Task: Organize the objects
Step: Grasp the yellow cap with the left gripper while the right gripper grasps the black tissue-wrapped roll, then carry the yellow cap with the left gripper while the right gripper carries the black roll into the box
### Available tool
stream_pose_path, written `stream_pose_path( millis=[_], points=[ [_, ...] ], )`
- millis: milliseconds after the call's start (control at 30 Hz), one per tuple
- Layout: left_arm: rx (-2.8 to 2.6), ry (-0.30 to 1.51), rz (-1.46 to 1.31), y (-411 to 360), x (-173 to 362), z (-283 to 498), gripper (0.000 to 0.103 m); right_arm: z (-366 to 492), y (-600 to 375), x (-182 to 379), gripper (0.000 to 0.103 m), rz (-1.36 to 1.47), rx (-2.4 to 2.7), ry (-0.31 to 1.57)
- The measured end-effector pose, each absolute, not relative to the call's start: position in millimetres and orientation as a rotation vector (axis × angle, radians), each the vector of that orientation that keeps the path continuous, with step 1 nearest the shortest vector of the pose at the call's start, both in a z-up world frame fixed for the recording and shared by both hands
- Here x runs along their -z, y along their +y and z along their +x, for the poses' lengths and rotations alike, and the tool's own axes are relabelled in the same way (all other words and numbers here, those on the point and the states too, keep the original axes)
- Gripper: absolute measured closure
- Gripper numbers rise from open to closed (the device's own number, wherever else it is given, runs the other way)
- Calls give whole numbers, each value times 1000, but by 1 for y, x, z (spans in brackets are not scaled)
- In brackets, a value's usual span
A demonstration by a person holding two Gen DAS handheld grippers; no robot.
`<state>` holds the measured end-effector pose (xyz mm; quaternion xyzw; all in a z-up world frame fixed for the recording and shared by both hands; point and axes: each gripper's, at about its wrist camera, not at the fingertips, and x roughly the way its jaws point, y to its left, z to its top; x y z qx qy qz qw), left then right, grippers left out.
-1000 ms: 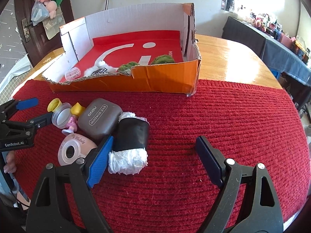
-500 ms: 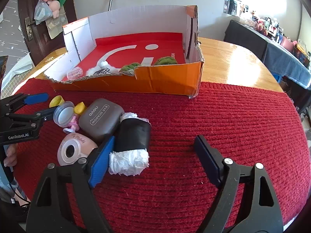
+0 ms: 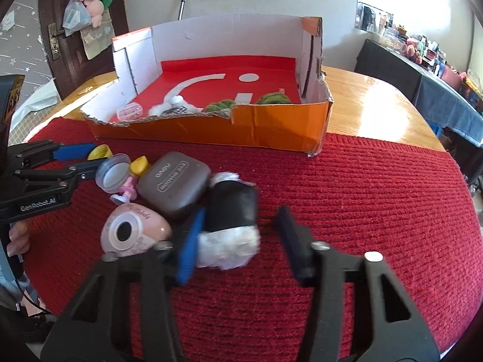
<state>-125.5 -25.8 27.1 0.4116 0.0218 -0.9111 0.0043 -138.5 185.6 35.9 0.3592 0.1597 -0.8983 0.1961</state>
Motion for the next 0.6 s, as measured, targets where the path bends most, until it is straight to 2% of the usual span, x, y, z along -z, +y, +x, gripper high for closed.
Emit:
stream_pose_path(
  millis=[100, 267, 600],
  points=[
    [2857, 49, 1276, -22, -28, -122, 72, -136, 186, -36, 70, 1001, 2503, 429],
    [2855, 127, 1281, -26, -31, -118, 72, -133, 190, -42, 70, 984, 2494, 392],
    [2891, 147, 1172, -25, -59, -98, 72, -129, 194, -77, 70, 884, 2512, 346]
  ],
)
